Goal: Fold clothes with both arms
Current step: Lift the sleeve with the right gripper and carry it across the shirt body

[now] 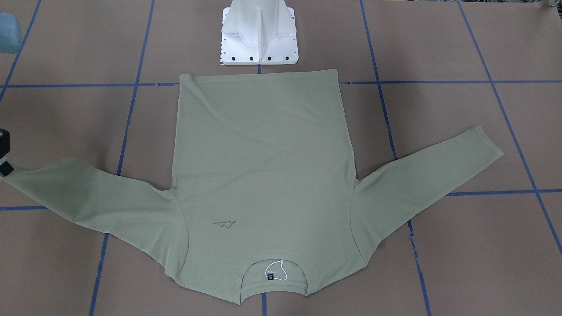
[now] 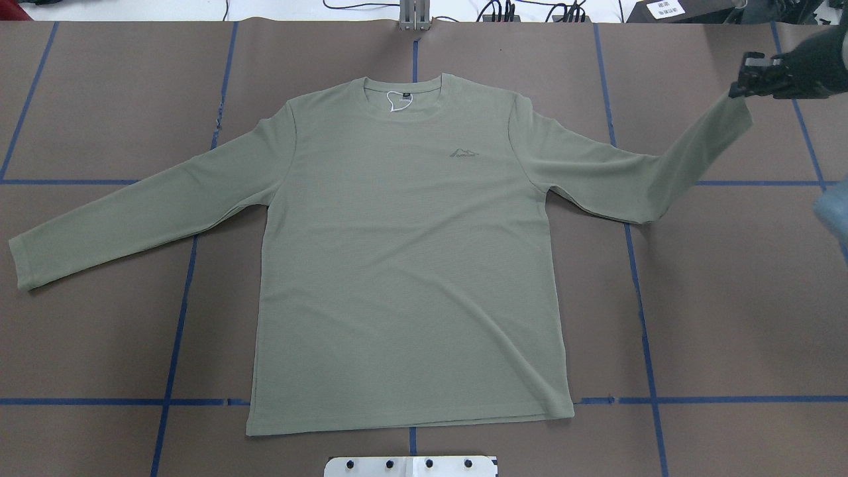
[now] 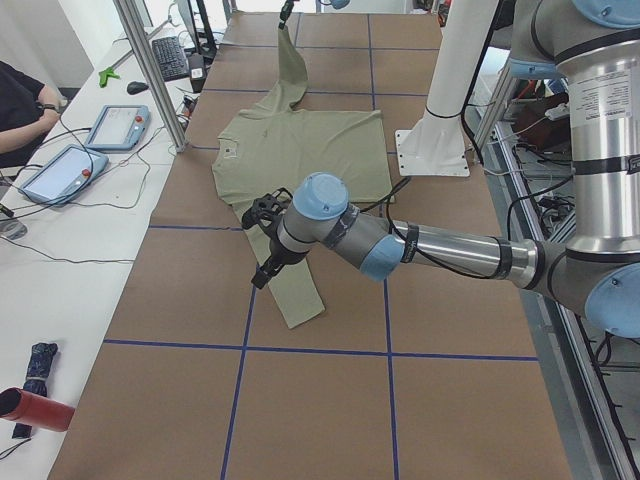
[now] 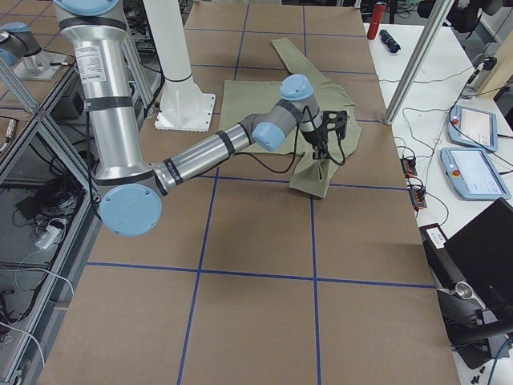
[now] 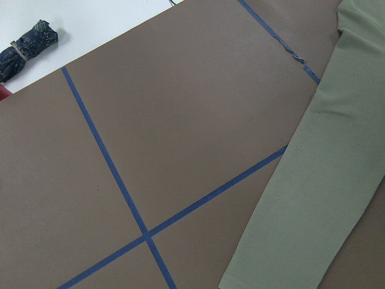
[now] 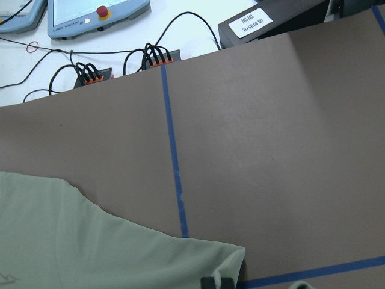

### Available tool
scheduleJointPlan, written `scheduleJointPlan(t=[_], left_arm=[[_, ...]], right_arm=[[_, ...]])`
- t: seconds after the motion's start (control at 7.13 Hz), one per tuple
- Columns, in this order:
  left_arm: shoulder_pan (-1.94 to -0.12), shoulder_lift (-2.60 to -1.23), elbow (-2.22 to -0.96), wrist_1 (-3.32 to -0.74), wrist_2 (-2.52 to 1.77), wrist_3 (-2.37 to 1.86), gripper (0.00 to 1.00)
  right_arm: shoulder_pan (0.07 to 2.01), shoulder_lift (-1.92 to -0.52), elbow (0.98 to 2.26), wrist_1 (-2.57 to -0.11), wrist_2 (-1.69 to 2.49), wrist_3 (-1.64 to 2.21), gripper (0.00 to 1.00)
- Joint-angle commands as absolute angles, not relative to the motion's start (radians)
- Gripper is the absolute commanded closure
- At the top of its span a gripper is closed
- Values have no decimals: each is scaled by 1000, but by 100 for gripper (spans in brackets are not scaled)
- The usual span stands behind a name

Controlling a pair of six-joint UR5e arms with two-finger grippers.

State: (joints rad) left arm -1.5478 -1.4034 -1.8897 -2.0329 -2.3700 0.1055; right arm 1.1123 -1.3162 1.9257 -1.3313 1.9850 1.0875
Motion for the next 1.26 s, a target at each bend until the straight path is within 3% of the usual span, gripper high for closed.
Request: scheduleJointPlan(t=[0.0, 0.28, 0.7, 1.12], left_arm=[[-1548, -1405, -1888, -2034, -2370, 103, 0], [-1548, -1407, -1887, -2033, -2370, 103, 0], [-1548, -1410, -1885, -2033, -2370, 100, 0], [-1548, -1408, -1885, -2031, -2370, 100, 0]], right_arm=[[921, -1009, 1931, -1695, 1739, 1283, 100], [787, -834, 1835, -1750, 1568, 1464, 100], [646, -507, 1442, -1747, 1346, 1696, 100], [508, -376, 1247, -1735, 1188, 1741, 100]])
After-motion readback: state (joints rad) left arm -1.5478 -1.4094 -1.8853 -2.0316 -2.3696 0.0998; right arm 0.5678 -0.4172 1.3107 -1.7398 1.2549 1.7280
